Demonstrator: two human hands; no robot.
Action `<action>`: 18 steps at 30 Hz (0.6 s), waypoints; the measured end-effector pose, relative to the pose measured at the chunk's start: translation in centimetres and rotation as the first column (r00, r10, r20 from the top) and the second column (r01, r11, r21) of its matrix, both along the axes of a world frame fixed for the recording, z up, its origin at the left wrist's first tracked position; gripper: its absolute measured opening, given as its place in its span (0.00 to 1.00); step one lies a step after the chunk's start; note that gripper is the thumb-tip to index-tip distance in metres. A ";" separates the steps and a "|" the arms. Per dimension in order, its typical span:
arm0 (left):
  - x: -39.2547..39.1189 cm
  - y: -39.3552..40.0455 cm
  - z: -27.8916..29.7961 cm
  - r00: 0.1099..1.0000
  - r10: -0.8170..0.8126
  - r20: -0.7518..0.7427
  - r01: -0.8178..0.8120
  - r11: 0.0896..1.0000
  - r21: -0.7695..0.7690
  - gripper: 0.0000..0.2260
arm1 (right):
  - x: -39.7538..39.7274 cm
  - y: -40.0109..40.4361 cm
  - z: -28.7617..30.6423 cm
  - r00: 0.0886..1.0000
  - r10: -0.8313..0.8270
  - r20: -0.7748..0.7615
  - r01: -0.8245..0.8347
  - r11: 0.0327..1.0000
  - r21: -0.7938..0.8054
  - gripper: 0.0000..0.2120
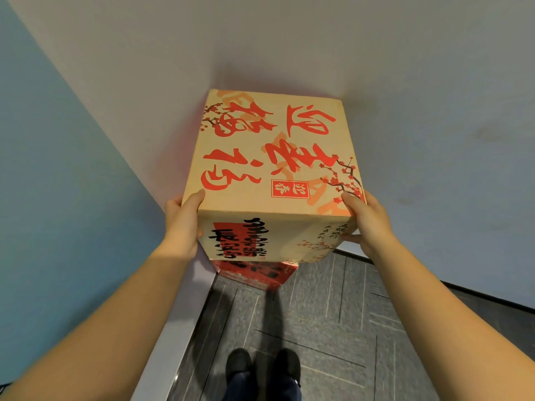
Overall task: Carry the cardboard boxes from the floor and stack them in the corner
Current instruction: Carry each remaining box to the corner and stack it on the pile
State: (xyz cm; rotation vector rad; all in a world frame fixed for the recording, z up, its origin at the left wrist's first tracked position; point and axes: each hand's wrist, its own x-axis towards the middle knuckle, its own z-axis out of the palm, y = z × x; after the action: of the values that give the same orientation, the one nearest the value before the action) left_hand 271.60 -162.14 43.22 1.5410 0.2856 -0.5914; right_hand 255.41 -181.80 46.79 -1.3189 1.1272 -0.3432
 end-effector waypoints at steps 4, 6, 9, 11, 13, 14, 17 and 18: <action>-1.1 0.4 -1.0 0.997 0.035 -0.068 -0.032 0.999 0.036 0.19 | 0.1 -0.2 0.3 0.999 0.006 -0.037 -0.006 1.000 0.000 0.06; -0.9 0.4 -0.9 0.995 0.013 -0.100 -0.010 1.000 0.025 0.22 | 0.1 -0.2 0.3 0.999 0.013 -0.044 -0.013 1.000 0.006 0.06; -0.1 0.1 -0.1 0.995 -0.010 -0.099 0.010 1.000 -0.001 0.20 | 0.1 -0.2 0.3 0.998 0.034 -0.054 -0.033 0.999 0.019 0.08; 0.5 -0.1 0.6 0.997 0.004 -0.080 -0.003 1.000 0.017 0.15 | 0.1 -0.1 0.2 0.997 0.053 -0.058 -0.051 0.998 0.033 0.09; 1.3 -0.3 0.9 0.996 0.035 -0.081 -0.033 0.999 0.026 0.16 | 0.1 0.2 -0.1 0.997 0.058 -0.060 -0.055 0.997 0.047 0.11; 1.6 -0.4 1.1 0.996 0.043 -0.075 -0.040 0.998 0.038 0.18 | 0.0 0.3 -0.2 0.997 0.057 -0.060 -0.053 0.997 0.055 0.11; 2.4 -0.7 1.3 0.999 0.032 -0.031 -0.029 0.996 0.085 0.19 | -0.1 0.5 -0.5 0.996 0.057 -0.066 -0.052 0.996 0.074 0.12; 2.7 -0.8 1.2 0.999 0.030 -0.021 -0.028 0.995 0.091 0.20 | -0.1 0.6 -0.7 0.996 0.053 -0.068 -0.047 0.996 0.079 0.12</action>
State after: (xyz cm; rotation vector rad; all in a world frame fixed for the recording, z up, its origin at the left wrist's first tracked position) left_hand 274.31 -162.90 44.47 1.6158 0.3552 -0.5799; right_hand 255.34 -181.22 46.13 -1.2967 1.1531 -0.2156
